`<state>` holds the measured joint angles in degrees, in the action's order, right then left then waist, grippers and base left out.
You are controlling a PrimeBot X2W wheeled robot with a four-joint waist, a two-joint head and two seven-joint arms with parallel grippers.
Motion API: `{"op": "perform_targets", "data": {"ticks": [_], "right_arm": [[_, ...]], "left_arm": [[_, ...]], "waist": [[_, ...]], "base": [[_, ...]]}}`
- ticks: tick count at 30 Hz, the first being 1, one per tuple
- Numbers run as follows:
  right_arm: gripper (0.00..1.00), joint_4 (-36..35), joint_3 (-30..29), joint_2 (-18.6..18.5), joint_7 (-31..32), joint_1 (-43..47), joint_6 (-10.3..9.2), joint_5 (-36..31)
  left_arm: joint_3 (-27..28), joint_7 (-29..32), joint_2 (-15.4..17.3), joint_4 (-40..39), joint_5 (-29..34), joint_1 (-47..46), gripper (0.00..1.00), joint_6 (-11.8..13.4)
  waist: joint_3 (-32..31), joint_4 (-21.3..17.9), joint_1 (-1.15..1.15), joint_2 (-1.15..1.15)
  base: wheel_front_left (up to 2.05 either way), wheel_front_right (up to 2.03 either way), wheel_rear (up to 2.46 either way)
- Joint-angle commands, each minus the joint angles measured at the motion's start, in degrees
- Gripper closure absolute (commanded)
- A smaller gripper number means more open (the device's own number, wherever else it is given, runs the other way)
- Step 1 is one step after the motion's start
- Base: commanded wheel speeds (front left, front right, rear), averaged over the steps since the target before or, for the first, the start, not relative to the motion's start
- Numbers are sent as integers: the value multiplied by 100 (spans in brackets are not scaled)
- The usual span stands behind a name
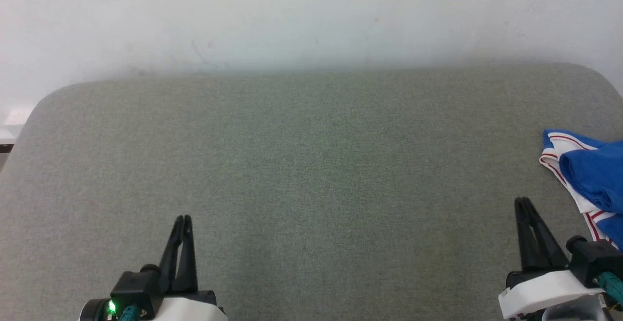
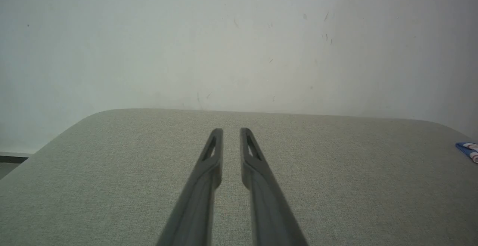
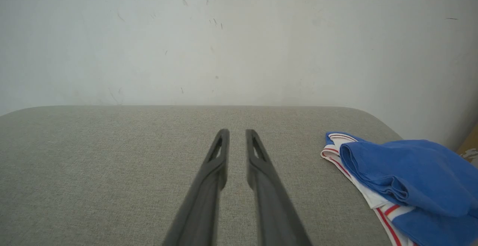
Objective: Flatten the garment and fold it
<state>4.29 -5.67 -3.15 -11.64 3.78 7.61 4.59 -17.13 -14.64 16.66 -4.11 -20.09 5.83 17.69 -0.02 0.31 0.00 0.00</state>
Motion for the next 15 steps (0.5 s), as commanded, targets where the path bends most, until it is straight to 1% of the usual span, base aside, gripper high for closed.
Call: {"op": "perform_targets", "data": {"ticks": [1, 15], "right_arm": [[100, -5, 5, 0, 12, -4, 0, -5], [100, -53, 69, 3, 143, -46, -1, -56]], "left_arm": [[18, 16, -15, 4, 22, -6, 100, -19], [210, 180, -169, 51, 247, -72, 100, -217]], "waist": [[0, 0, 0, 0], [0, -4, 0, 0]], "base": [[0, 0, 0], [0, 0, 0]]}}
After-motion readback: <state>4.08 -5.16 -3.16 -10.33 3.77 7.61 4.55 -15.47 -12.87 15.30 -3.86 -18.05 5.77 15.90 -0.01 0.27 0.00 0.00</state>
